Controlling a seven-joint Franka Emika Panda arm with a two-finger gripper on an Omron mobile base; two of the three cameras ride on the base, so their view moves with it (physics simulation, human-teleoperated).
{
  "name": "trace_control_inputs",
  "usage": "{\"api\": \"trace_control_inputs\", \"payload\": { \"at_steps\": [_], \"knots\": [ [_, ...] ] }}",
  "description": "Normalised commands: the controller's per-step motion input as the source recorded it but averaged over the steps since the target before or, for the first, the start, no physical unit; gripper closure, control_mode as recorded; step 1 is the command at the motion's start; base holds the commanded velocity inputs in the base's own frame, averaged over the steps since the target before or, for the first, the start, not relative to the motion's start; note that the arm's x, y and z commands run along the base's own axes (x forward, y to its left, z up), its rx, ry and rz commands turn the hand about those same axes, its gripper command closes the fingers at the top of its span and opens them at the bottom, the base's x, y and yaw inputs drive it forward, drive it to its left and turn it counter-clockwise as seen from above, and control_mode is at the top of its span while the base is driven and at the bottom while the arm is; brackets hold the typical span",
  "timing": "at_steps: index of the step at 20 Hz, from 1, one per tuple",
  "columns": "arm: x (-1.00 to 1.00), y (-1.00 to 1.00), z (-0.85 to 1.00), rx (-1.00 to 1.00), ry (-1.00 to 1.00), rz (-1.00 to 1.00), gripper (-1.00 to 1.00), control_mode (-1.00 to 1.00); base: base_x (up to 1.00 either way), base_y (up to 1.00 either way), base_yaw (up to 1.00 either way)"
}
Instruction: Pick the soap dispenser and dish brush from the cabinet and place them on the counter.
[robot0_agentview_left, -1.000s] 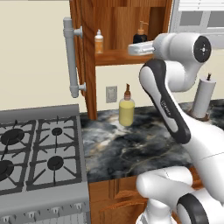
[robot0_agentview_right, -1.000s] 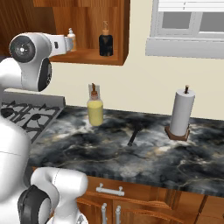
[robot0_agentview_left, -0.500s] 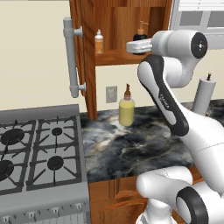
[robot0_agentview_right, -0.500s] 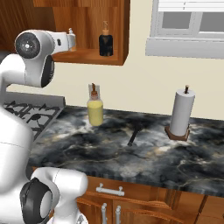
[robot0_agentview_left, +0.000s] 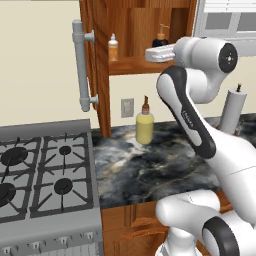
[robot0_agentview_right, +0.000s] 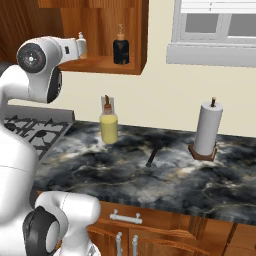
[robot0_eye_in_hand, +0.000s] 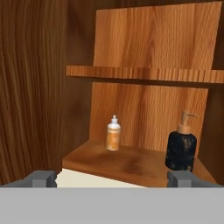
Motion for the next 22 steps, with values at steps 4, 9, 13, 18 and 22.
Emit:
{"api": "trace_control_inputs", "payload": {
  "at_steps": [4, 9, 13, 18, 22],
  "knots": [
    [0.00, 0.00, -0.21, 0.00, -0.08, 0.00, -1.00, -1.00, 0.00, 0.00, 0.00],
    [0.00, 0.00, -0.13, 0.00, -0.08, 0.00, -1.00, -1.00, 0.00, 0.00, 0.00],
    [0.00, 0.06, 0.00, 0.00, -0.11, 0.00, -1.00, -1.00, 0.00, 0.00, 0.00],
    [0.00, 0.02, 0.00, 0.00, -0.05, 0.00, -1.00, -1.00, 0.00, 0.00, 0.00],
    [0.05, 0.00, 0.00, 0.00, 0.03, 0.00, -1.00, -1.00, 0.00, 0.00, 0.00]
  ]
}}
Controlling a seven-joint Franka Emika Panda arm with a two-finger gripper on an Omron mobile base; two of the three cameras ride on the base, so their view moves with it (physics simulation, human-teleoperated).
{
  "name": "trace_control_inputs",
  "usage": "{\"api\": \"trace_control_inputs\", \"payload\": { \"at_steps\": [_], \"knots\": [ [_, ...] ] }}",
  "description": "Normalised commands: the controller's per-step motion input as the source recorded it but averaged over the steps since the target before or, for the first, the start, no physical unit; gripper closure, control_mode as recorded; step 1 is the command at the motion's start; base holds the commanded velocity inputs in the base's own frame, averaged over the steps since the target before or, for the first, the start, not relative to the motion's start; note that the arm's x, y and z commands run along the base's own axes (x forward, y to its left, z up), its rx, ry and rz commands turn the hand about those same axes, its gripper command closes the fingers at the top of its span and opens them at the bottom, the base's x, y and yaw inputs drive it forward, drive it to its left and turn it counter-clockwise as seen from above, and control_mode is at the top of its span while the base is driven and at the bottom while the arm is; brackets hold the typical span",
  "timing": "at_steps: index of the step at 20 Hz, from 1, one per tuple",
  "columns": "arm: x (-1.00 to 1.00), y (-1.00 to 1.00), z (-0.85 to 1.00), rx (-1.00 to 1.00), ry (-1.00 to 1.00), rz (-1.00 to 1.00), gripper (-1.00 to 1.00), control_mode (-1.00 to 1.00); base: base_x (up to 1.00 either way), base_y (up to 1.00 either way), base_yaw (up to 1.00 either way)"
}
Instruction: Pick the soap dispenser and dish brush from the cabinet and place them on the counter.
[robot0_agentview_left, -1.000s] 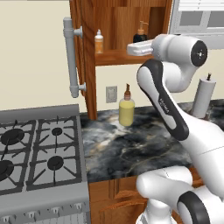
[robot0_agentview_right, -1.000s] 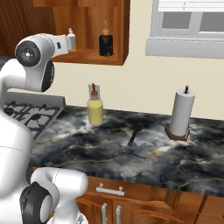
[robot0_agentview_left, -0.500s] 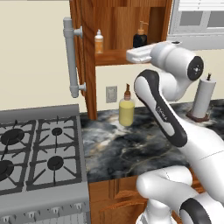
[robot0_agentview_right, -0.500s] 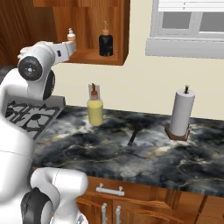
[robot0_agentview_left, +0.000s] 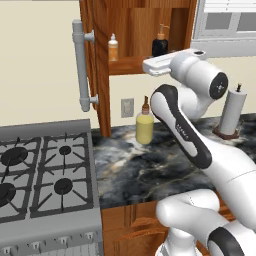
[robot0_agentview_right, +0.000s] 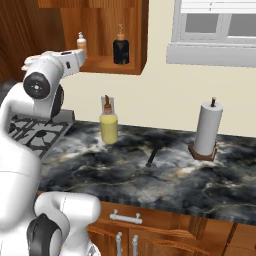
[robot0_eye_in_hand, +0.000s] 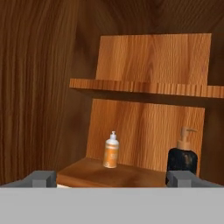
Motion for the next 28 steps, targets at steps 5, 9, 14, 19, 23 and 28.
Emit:
{"api": "trace_control_inputs", "payload": {
  "at_steps": [5, 9, 14, 19, 23, 28],
  "knots": [
    [0.12, 0.00, 0.00, 0.00, 0.11, 0.01, -1.00, -1.00, 0.00, 0.00, 0.00],
    [0.07, 0.00, 0.00, 0.00, 0.08, 0.02, -1.00, -1.00, 0.00, 0.00, 0.00],
    [0.01, 0.00, -0.03, 0.00, 0.01, 0.02, -1.00, -1.00, 0.00, 0.00, 0.00],
    [0.00, 0.00, -0.09, 0.00, 0.00, 0.01, -1.00, -1.00, 0.00, 0.00, 0.00],
    [0.06, 0.00, -0.18, 0.00, 0.01, 0.01, -1.00, -1.00, 0.00, 0.00, 0.00],
    [0.13, 0.00, -0.15, 0.00, 0.00, 0.01, -1.00, -1.00, 0.00, 0.00, 0.00]
  ]
}}
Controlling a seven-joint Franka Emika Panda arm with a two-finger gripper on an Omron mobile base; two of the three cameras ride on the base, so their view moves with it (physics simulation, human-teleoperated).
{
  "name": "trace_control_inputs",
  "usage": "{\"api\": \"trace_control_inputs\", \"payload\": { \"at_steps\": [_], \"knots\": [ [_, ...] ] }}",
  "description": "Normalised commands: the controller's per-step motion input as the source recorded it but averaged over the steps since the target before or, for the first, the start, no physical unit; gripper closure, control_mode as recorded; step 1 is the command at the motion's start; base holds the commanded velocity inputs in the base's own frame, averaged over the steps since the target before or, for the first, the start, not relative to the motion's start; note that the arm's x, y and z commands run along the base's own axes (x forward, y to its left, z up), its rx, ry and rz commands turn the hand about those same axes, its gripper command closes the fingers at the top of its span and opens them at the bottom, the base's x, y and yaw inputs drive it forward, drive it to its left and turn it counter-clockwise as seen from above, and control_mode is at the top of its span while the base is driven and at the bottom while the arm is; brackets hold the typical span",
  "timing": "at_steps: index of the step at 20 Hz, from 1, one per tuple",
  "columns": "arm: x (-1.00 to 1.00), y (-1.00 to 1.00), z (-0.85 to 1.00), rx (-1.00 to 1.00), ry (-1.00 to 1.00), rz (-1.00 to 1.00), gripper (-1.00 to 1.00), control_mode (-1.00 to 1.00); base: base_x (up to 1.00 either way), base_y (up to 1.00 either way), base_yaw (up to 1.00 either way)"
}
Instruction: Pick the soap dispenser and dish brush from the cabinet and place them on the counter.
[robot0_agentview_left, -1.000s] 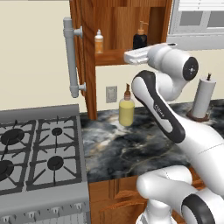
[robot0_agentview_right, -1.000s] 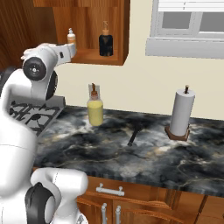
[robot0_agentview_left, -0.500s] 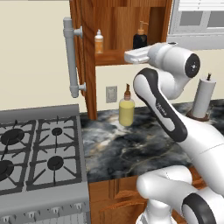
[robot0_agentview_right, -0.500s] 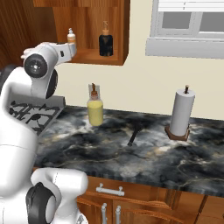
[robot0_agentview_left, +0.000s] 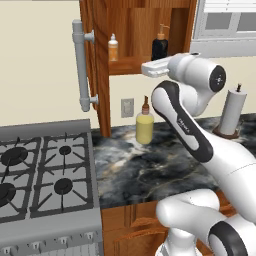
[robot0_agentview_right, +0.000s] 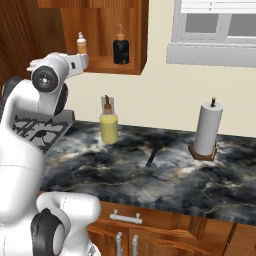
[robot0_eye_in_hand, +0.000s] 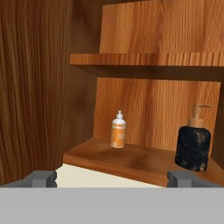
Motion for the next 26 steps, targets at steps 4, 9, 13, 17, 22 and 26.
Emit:
{"api": "trace_control_inputs", "payload": {
  "at_steps": [4, 9, 13, 17, 22, 26],
  "knots": [
    [0.12, 0.00, -0.02, 0.00, 0.00, 0.01, -1.00, -1.00, 0.00, 0.00, 0.00],
    [0.08, 0.00, 0.00, 0.00, -0.01, 0.03, -1.00, -1.00, 0.00, 0.00, 0.00],
    [0.10, 0.00, 0.00, 0.00, 0.00, 0.04, -1.00, -1.00, 0.00, 0.00, 0.00],
    [0.08, 0.00, -0.01, 0.00, 0.00, 0.04, -1.00, -1.00, 0.00, 0.00, 0.00],
    [0.00, 0.03, -0.02, 0.00, -0.07, 0.03, -1.00, -1.00, 0.00, 0.00, 0.00],
    [0.00, 0.08, -0.03, 0.00, -0.14, 0.00, -1.00, -1.00, 0.00, 0.00, 0.00]
  ]
}}
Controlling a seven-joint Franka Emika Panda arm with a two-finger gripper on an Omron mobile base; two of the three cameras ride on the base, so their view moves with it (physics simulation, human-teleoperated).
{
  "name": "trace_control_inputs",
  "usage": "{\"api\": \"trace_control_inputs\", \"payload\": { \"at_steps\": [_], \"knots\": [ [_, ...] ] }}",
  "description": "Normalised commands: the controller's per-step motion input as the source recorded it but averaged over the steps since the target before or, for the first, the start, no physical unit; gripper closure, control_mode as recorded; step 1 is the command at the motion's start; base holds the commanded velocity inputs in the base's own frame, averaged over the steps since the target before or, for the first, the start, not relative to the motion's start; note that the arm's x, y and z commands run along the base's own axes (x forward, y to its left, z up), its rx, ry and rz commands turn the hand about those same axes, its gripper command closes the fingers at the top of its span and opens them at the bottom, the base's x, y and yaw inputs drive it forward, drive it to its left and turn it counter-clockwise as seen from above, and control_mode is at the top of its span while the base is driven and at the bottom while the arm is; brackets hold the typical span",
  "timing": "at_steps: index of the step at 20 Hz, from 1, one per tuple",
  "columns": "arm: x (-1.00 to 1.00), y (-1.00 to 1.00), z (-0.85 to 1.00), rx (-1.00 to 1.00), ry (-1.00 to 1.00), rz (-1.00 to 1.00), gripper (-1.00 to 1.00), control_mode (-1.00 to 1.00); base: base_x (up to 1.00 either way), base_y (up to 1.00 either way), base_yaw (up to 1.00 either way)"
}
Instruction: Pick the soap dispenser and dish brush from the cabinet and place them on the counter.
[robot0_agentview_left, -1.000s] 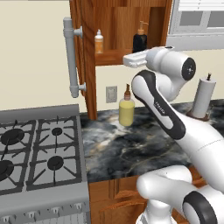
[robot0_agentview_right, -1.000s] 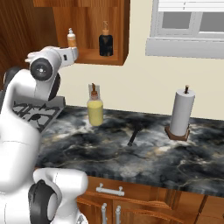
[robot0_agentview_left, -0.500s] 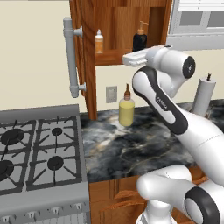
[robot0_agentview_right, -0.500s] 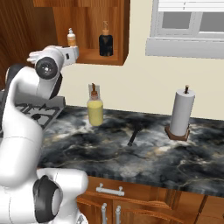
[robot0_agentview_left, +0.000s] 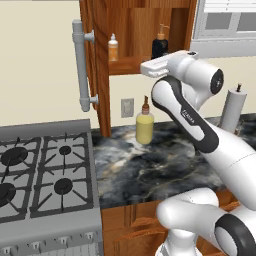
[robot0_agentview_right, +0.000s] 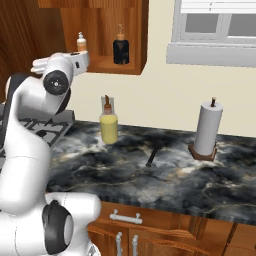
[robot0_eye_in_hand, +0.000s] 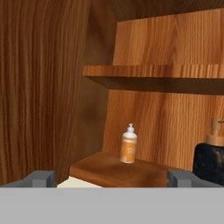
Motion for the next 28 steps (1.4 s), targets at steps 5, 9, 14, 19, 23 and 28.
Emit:
{"api": "trace_control_inputs", "payload": {
  "at_steps": [5, 9, 14, 19, 23, 28],
  "knots": [
    [0.06, 0.01, 0.00, 0.00, -0.09, 0.00, -1.00, -1.00, 0.00, 0.00, 0.00],
    [0.19, 0.00, 0.00, 0.00, 0.00, 0.00, -1.00, -1.00, 0.00, 0.00, 0.00],
    [0.26, 0.00, 0.00, 0.00, 0.02, 0.01, -1.00, -1.00, 0.00, 0.00, 0.00],
    [0.24, 0.00, 0.00, 0.00, 0.03, 0.02, -1.00, -1.00, 0.00, 0.00, 0.00],
    [0.22, 0.01, 0.00, 0.00, 0.01, 0.01, -1.00, -1.00, 0.00, 0.00, 0.00],
    [0.17, 0.09, 0.00, 0.00, 0.00, 0.01, -1.00, -1.00, 0.00, 0.00, 0.00]
  ]
}}
